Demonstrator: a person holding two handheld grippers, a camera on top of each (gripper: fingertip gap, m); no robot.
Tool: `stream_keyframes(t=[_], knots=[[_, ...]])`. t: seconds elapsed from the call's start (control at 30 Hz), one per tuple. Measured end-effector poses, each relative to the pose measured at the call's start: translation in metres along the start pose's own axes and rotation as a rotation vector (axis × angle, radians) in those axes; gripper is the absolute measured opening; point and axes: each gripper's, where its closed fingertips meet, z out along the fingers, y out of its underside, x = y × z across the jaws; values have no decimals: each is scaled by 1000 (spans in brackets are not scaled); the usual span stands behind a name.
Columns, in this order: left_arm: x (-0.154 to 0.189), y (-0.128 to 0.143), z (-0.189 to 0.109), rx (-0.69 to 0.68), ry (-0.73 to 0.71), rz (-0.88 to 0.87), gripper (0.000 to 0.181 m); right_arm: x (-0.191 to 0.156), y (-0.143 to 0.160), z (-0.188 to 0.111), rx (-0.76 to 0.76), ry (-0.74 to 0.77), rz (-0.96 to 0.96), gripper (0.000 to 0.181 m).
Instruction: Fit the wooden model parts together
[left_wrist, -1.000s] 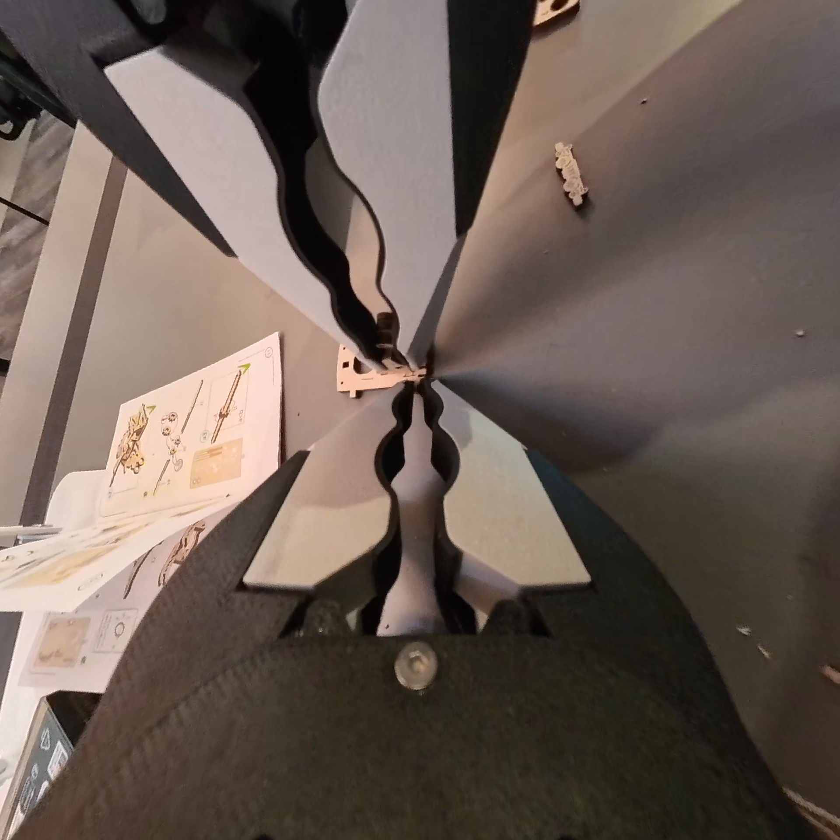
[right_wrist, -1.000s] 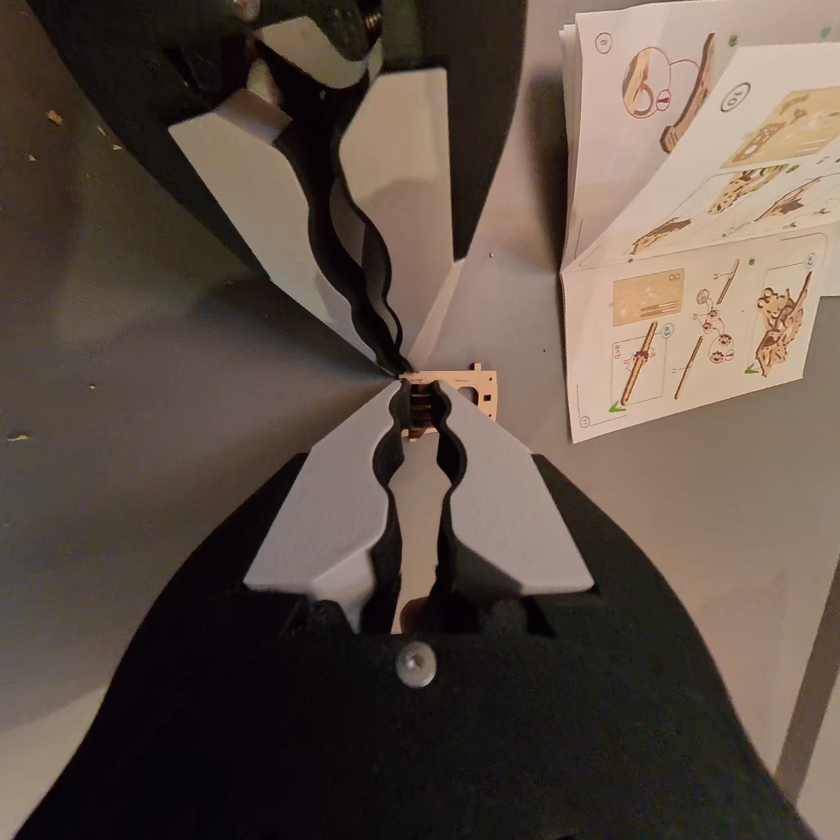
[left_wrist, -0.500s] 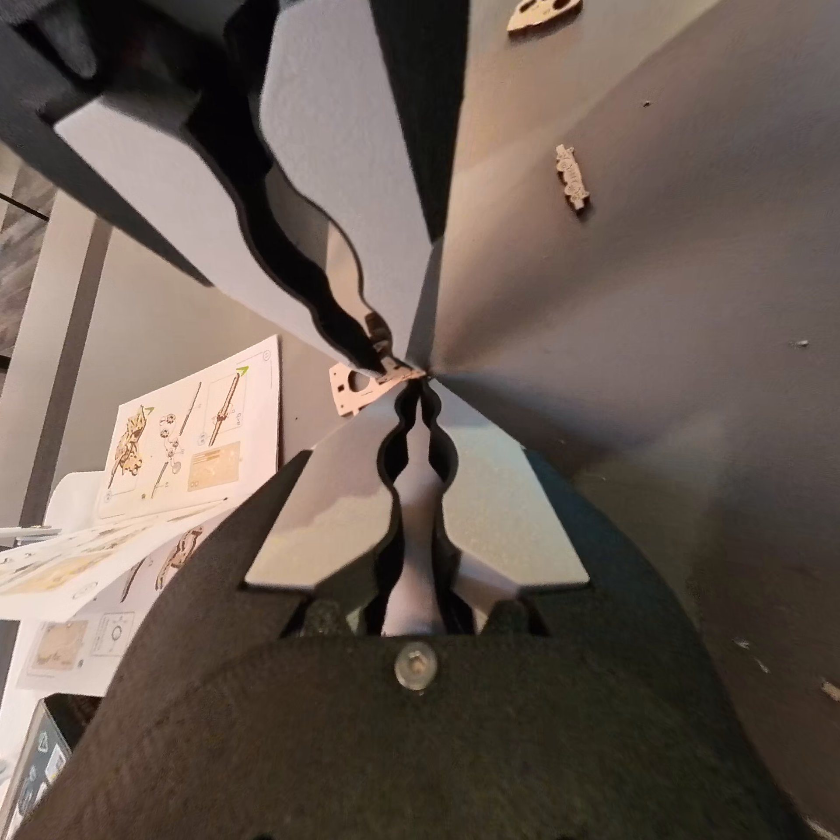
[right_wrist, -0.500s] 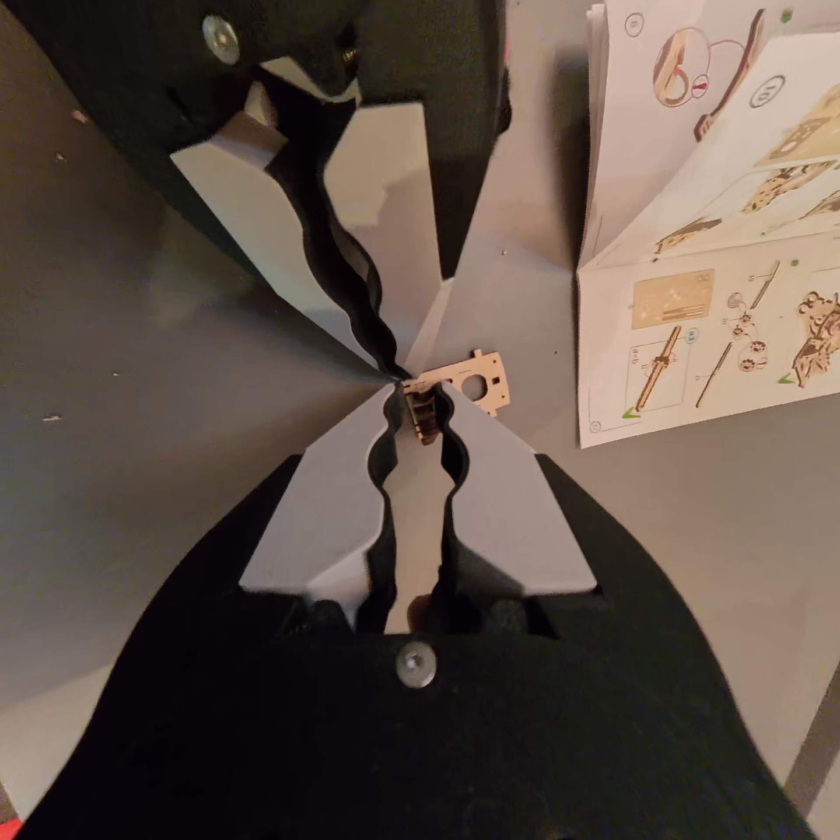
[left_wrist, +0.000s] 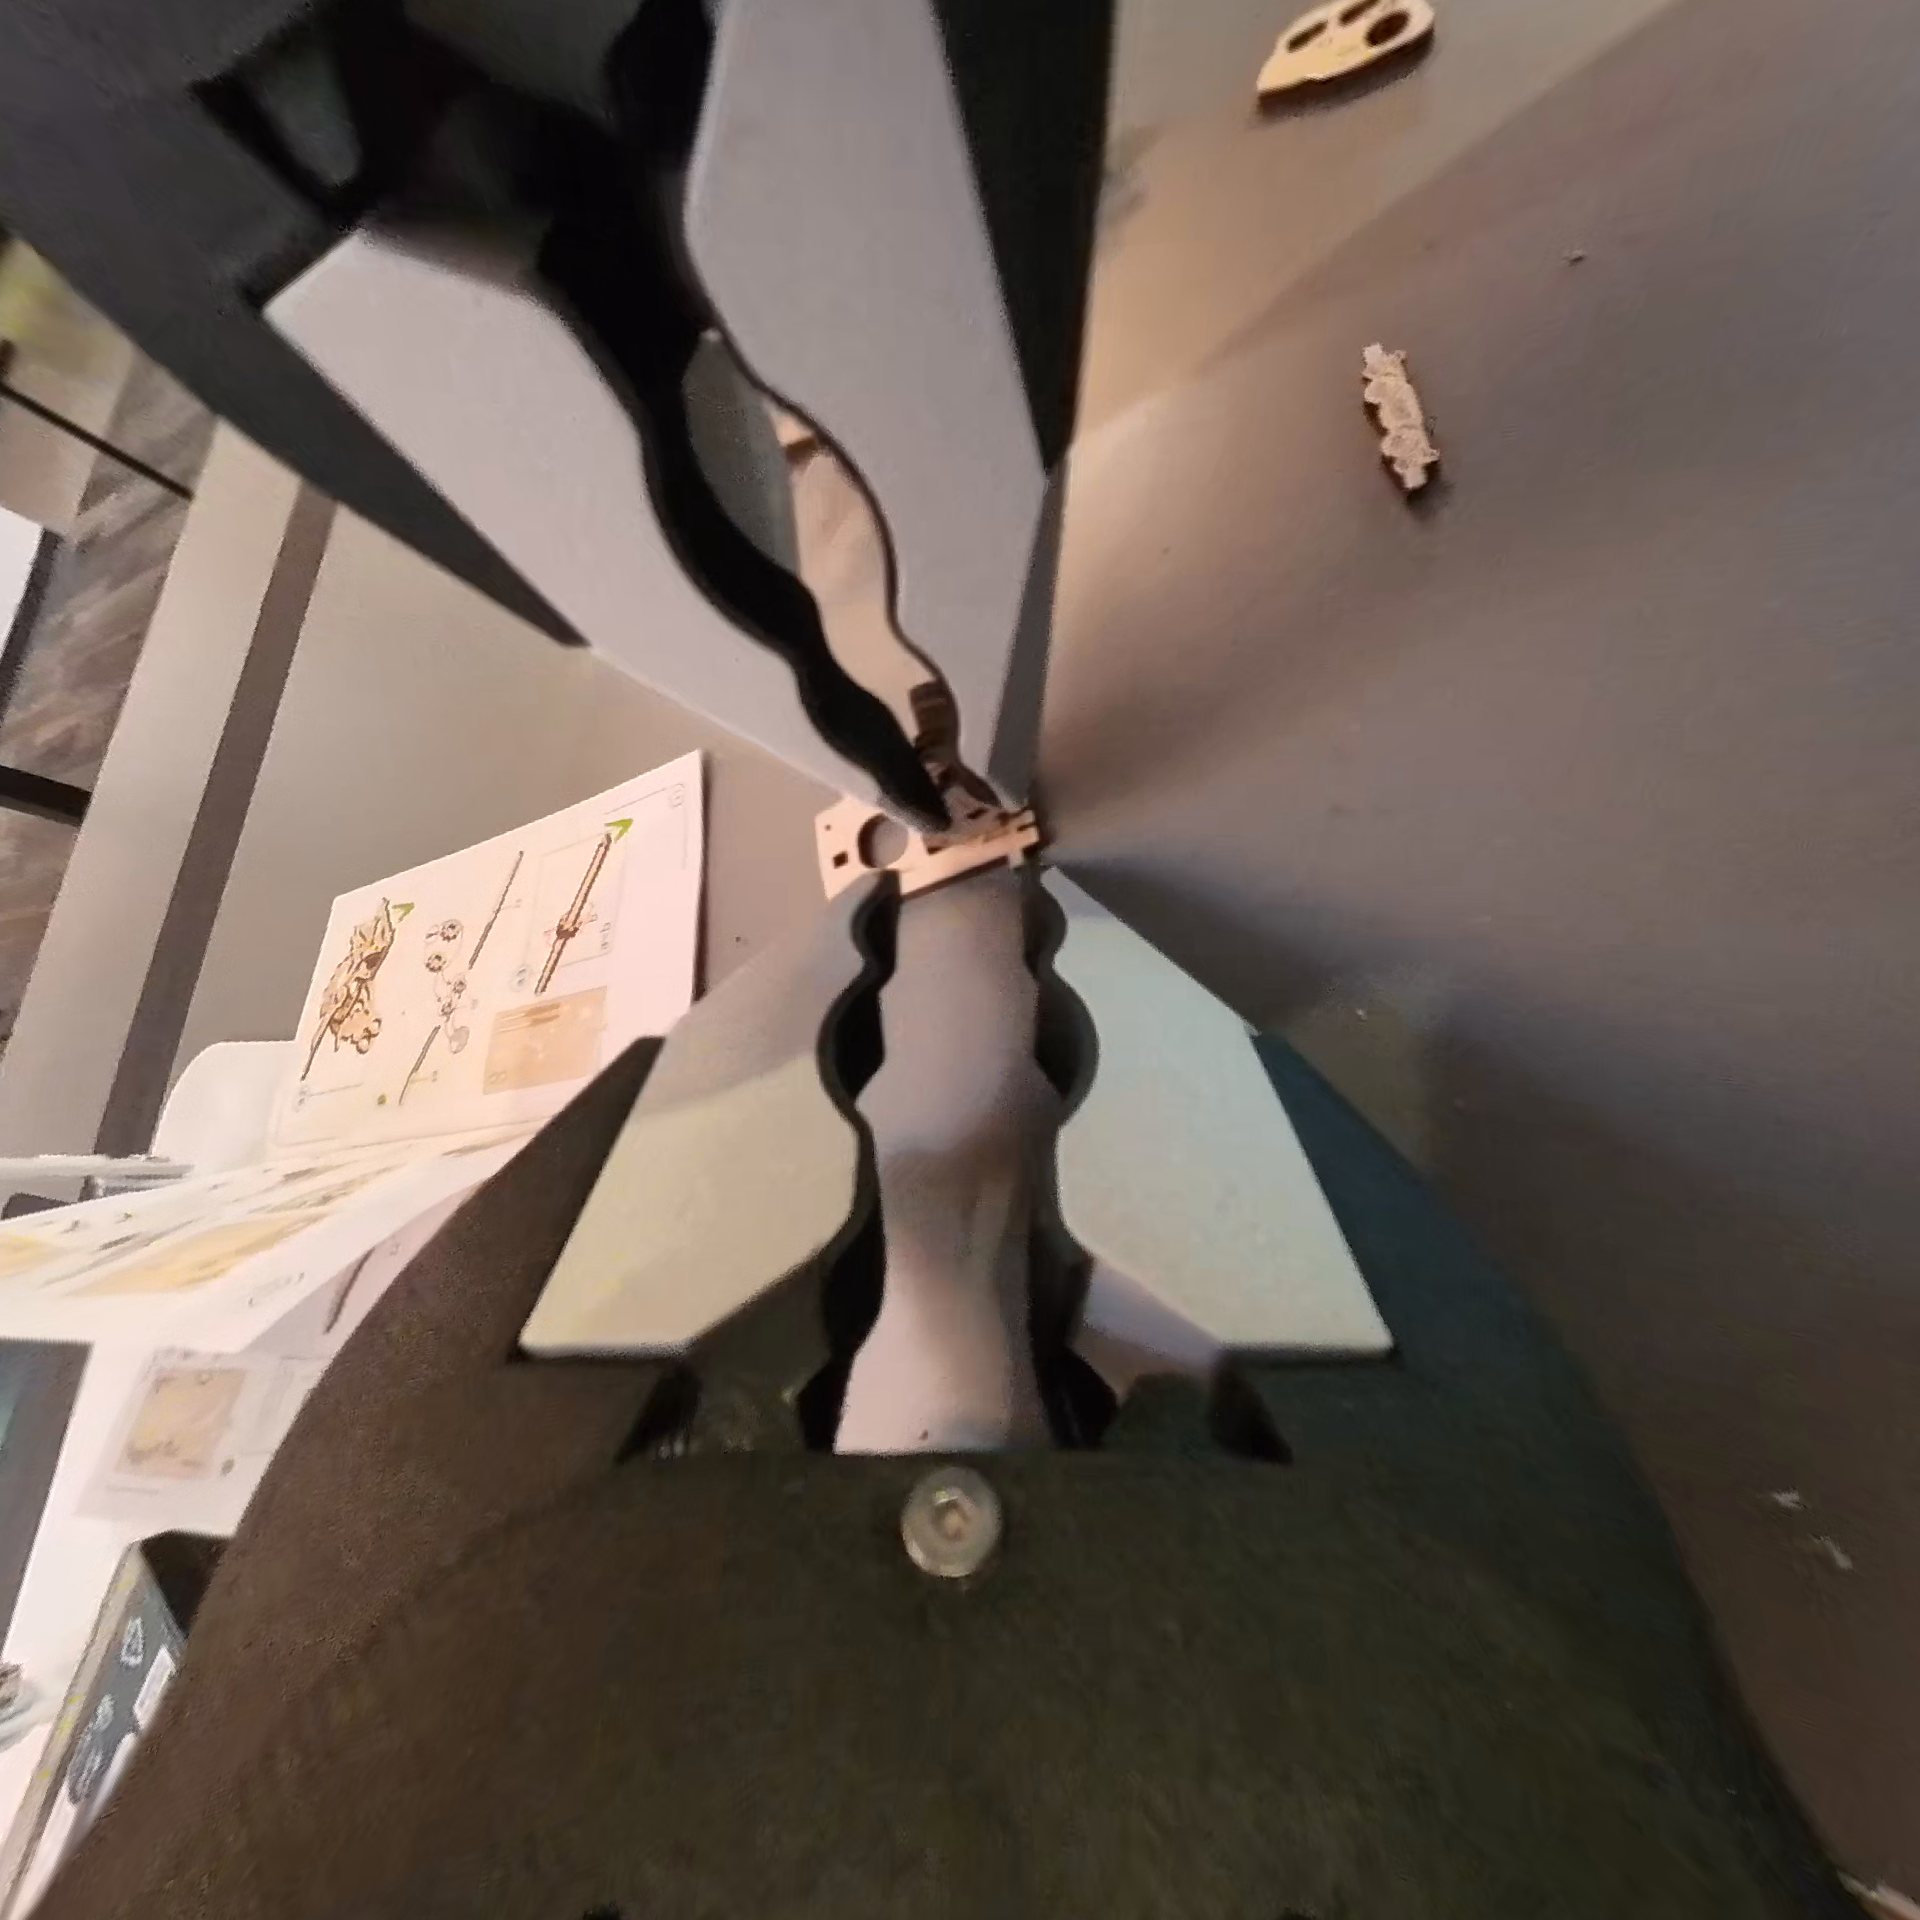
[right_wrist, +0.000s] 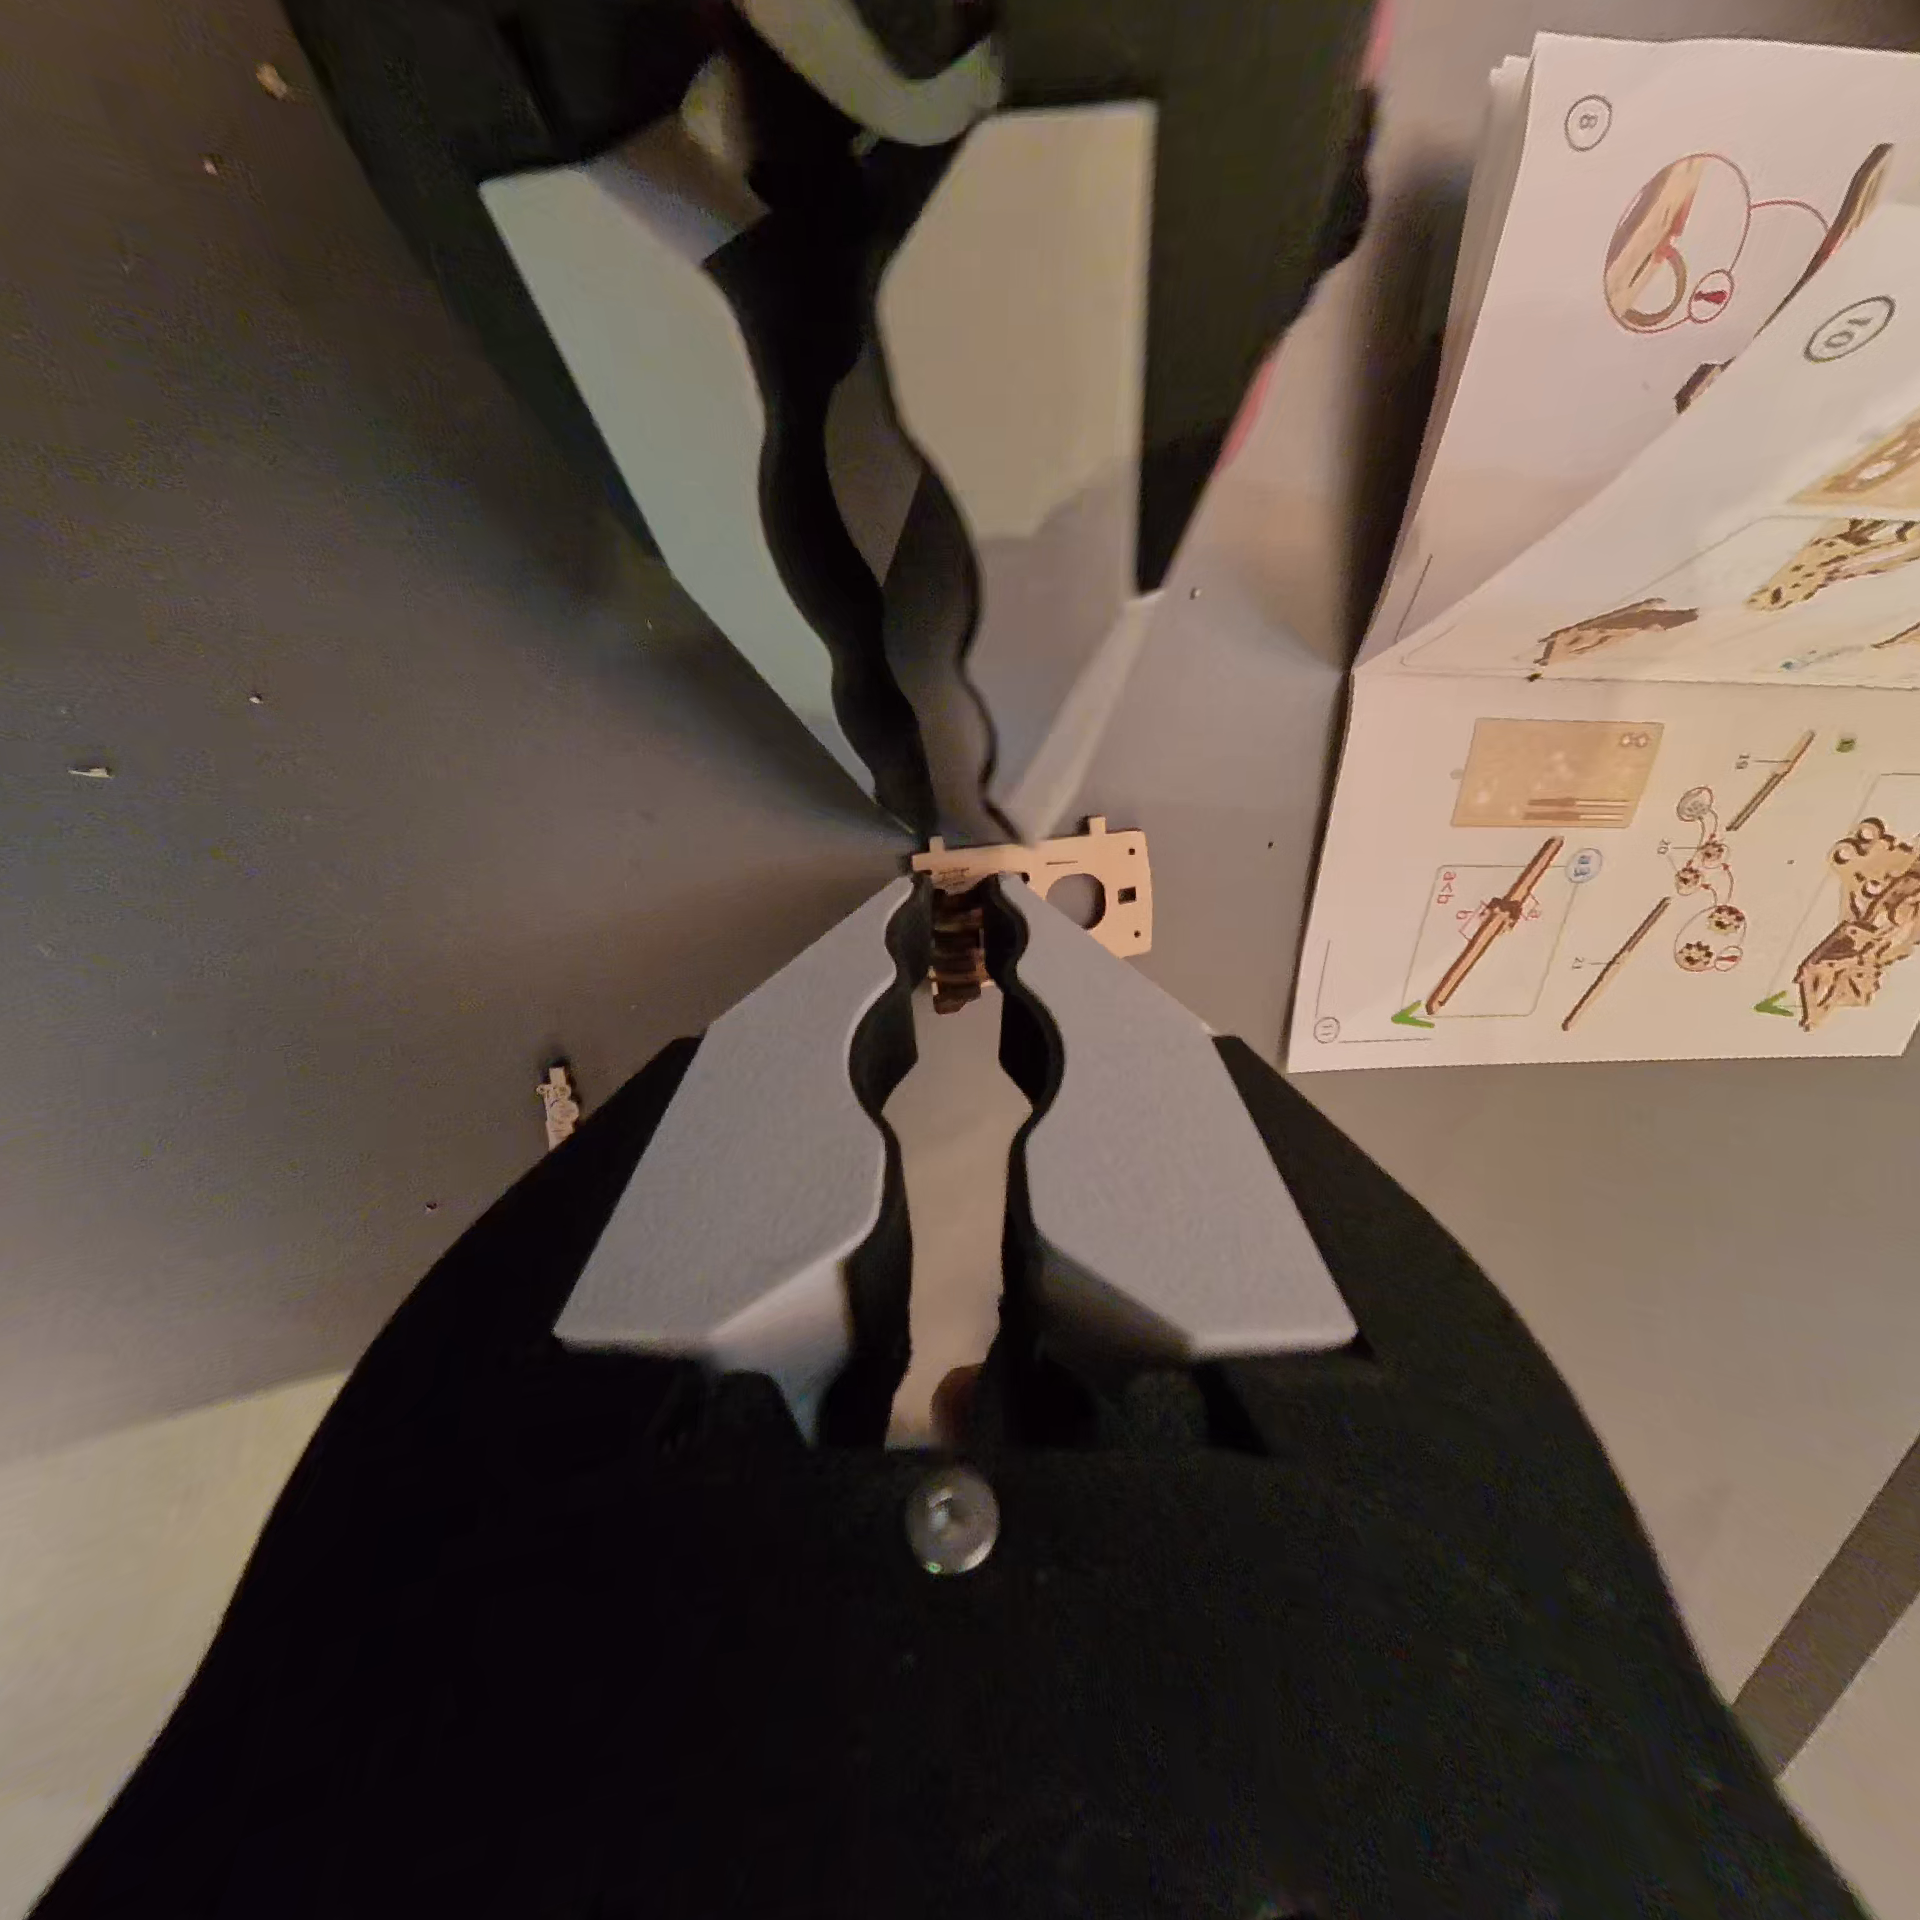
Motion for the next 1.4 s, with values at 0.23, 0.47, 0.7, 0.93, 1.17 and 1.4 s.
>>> stream_keyframes(t=[0.23,0.47,0.7,0.93,1.17,1.4], knots=[[4,-2,4,31,132,9,21,-1,0,0,13,20,-20,7],[9,-2,6,36,189,21,11,-1,1,-2,2,12,-34,9],[0,-3,7,48,191,-19,30,-1,3,-3,11,7,-73,6],[8,-3,8,49,331,-43,23,-3,2,-4,35,21,-103,5],[8,-3,8,49,362,-59,23,-3,3,-4,50,23,-100,6],[8,-3,8,50,358,-50,23,-4,3,-4,59,100,-133,5]])
